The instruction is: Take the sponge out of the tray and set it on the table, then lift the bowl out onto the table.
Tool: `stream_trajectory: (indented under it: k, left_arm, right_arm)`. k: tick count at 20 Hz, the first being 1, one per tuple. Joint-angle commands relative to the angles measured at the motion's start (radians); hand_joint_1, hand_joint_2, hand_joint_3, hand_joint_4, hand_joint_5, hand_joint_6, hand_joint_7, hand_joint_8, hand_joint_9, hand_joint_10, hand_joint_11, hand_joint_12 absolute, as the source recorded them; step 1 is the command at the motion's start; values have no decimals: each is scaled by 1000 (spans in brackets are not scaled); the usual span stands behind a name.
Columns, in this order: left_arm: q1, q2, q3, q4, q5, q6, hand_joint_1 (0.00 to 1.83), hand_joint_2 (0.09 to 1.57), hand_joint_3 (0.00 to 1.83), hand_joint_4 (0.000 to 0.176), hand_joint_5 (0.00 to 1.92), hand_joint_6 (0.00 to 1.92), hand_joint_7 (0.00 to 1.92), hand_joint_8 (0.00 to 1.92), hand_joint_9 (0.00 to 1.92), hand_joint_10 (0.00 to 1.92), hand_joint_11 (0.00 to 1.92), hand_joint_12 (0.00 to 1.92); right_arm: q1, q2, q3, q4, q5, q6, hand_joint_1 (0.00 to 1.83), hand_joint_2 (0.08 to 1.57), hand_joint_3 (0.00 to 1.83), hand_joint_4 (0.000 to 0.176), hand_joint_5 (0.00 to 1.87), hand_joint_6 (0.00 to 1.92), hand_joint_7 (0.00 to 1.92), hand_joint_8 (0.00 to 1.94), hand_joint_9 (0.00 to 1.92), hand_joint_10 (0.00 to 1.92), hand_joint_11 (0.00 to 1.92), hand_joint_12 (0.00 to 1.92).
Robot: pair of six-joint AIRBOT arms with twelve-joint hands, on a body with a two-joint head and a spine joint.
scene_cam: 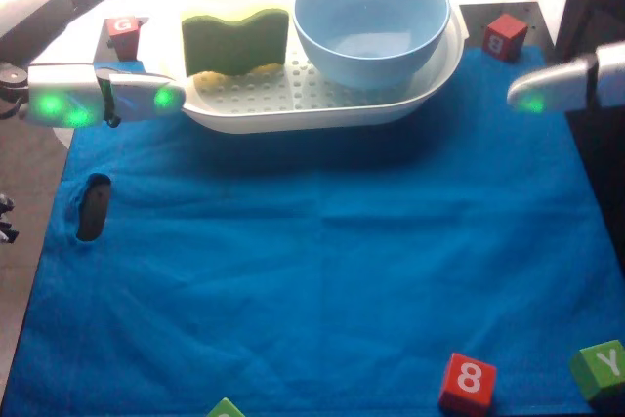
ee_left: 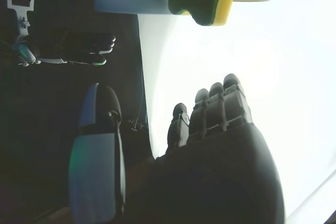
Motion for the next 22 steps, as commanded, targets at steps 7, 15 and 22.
stream_trajectory:
  k: [7, 15, 22]
  left_arm:
    - [-36, -14, 23, -26, -99, -9, 767, 976, 1, 167, 294, 3, 229, 2, 228, 2, 0, 567]
    - [-292, -134, 217, 139, 226, -7, 873, 952, 0, 129, 538, 5, 450, 6, 365, 7, 0, 595]
    - [-410, -247, 350, 304, 463, 9, 861, 996, 0, 58, 591, 1, 534, 0, 430, 0, 21, 746]
  right_arm:
    - [16, -2, 4, 59, 93, 8, 733, 1100, 17, 108, 202, 5, 81, 3, 27, 0, 0, 0]
    - [16, -14, 14, 42, 86, 8, 679, 1134, 5, 119, 221, 4, 121, 6, 118, 18, 83, 41]
    - [16, -30, 28, 25, 75, 8, 749, 1146, 6, 80, 259, 7, 144, 6, 79, 0, 31, 22]
